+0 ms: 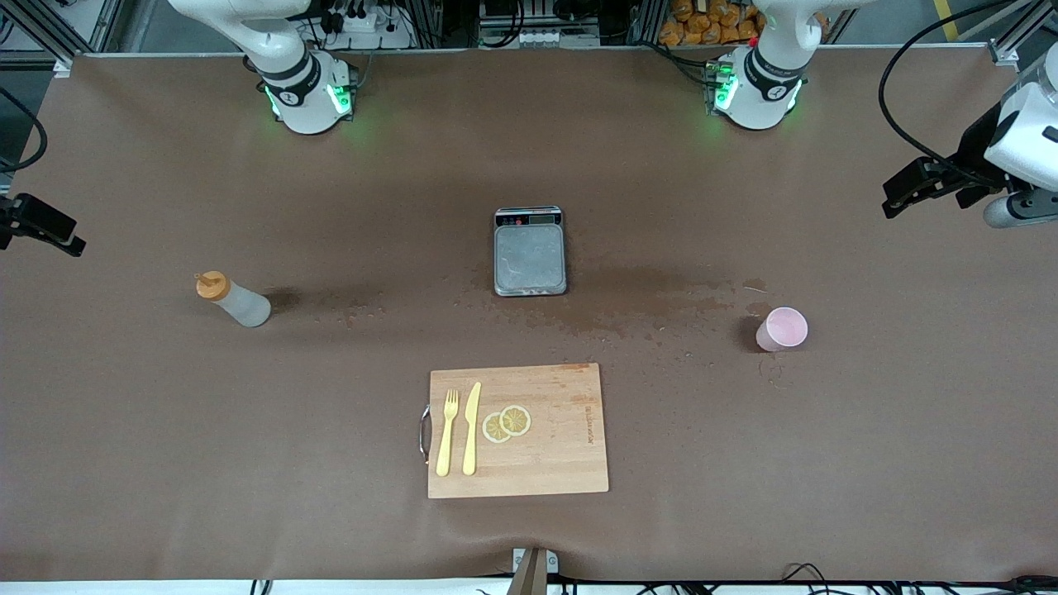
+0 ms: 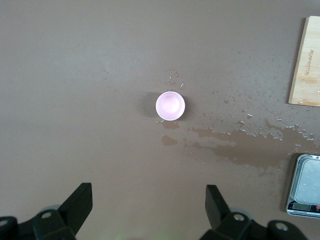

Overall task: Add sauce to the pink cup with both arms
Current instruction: 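Reach the left gripper to the pink cup while the right gripper reaches the bottle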

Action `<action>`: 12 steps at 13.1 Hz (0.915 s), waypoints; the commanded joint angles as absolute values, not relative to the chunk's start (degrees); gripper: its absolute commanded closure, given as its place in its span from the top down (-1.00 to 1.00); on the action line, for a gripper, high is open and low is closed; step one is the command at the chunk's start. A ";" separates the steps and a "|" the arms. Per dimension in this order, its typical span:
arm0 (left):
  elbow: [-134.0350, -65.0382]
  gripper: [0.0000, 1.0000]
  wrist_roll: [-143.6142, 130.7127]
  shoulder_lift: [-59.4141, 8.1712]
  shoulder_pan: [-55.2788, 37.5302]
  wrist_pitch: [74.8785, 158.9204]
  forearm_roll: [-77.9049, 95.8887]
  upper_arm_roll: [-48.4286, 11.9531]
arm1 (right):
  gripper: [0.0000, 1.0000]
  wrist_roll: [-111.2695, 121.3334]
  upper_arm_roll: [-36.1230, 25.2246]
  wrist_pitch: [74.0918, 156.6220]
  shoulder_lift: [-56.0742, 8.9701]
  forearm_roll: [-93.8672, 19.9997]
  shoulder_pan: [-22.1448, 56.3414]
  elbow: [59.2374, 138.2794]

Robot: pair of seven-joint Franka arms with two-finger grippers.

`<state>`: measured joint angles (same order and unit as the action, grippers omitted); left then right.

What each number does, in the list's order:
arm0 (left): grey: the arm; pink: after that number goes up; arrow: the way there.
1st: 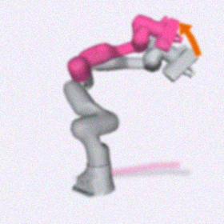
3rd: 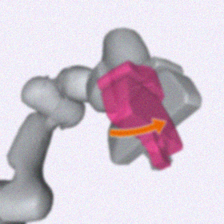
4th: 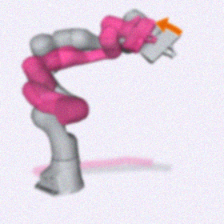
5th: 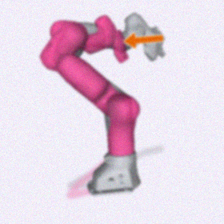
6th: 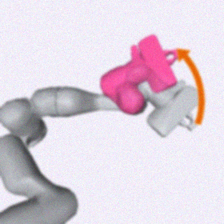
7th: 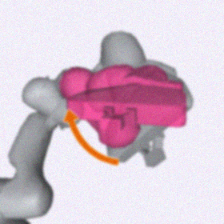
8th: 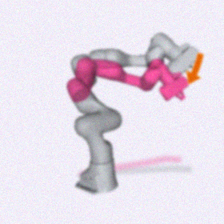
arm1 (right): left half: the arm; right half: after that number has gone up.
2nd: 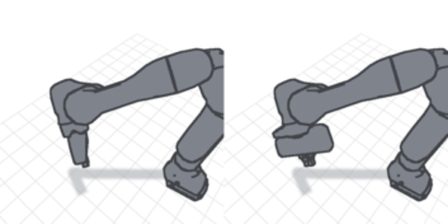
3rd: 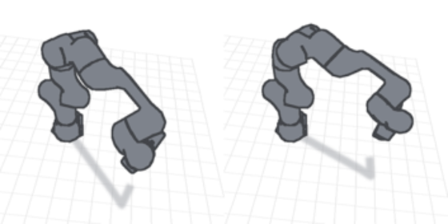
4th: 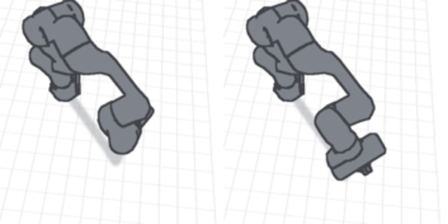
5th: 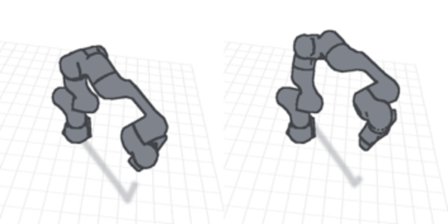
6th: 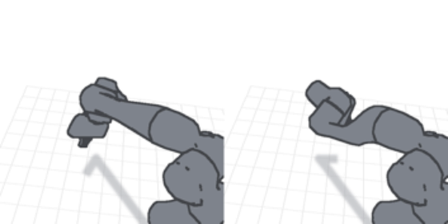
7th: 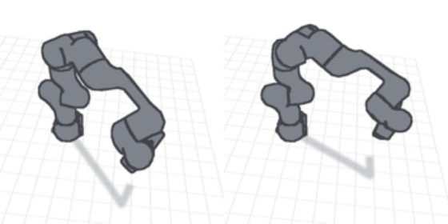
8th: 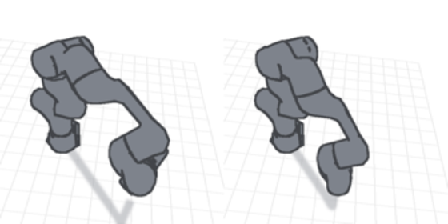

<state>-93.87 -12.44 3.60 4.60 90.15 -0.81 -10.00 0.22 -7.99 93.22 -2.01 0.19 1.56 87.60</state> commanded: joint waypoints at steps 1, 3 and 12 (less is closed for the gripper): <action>-92.29 1.00 -11.51 2.99 4.83 89.65 -1.67 -10.02 | 1.00 0.62 -7.56 93.43 -1.76 0.79 0.88 87.80; -91.07 1.00 -11.95 1.85 4.83 89.65 -1.93 -10.02 | 1.00 0.62 -7.56 93.43 -1.76 0.79 0.88 87.80; -90.26 1.00 -11.60 -2.37 4.83 90.96 -1.93 -10.02 | 1.00 7.86 -7.65 93.51 -4.22 2.11 -1.84 84.55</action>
<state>-91.38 -12.44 -0.59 4.64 90.32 -0.82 -9.87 2.54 -8.13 93.78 -2.57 1.07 -0.45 86.93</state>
